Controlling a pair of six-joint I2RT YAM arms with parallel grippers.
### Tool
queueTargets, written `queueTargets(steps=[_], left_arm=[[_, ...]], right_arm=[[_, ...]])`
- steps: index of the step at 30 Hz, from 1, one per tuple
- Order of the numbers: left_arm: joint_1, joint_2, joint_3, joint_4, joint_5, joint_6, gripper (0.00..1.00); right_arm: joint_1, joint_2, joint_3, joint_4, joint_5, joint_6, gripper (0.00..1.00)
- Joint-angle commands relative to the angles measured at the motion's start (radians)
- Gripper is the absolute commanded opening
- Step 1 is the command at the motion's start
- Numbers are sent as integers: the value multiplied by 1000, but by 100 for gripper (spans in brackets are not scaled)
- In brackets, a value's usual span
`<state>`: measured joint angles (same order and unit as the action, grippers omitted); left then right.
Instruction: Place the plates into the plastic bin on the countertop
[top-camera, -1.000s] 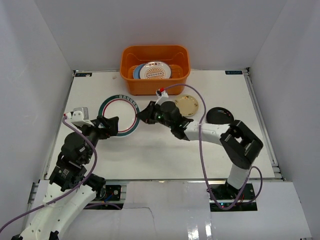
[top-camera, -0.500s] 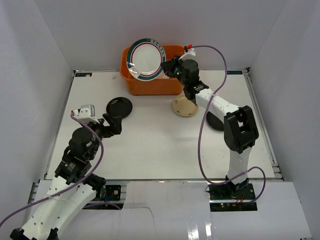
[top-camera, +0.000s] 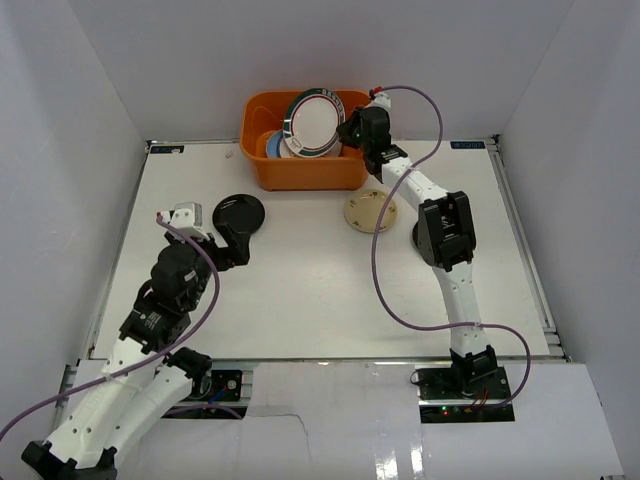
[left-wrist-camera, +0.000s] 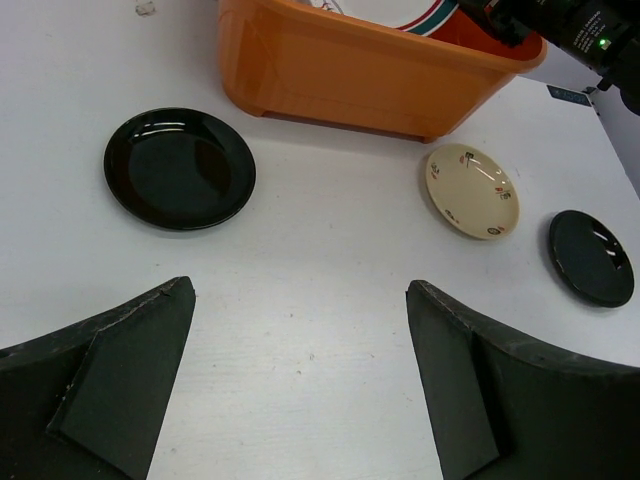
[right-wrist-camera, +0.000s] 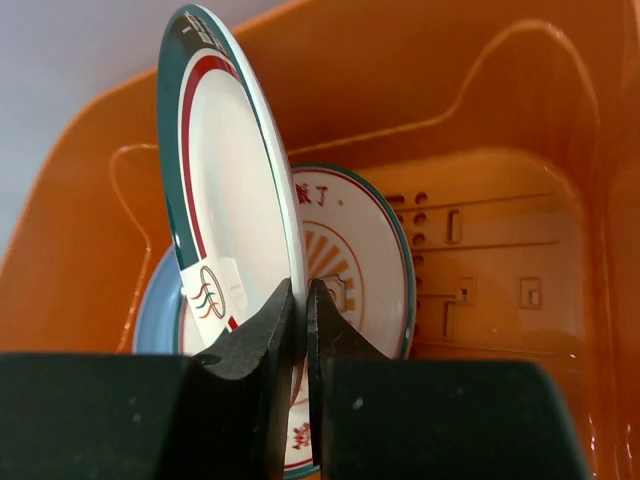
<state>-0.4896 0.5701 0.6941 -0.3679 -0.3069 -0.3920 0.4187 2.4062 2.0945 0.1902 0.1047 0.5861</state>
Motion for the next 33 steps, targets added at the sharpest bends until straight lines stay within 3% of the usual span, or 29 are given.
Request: queueTargets(steps=[1,9,15,27,33], left_arm=[[-4,19,-10,17,-5,13,98],[3,73,-8,7,3,1,98],[23,120,4,-9,22,-21,98],[31,303,59,24,29,-211,98],[42,451,67,93,32,-309,98]], right_arm=[[-3,-13,72,49,-13,-5,8],[-4,37,61,31,-23,-3,10],[-4,45,20,32,-23,-11,24],[-1,-111,-99,60,-19,-95,79],[-3,-255,-146,42,-48,-181,98]])
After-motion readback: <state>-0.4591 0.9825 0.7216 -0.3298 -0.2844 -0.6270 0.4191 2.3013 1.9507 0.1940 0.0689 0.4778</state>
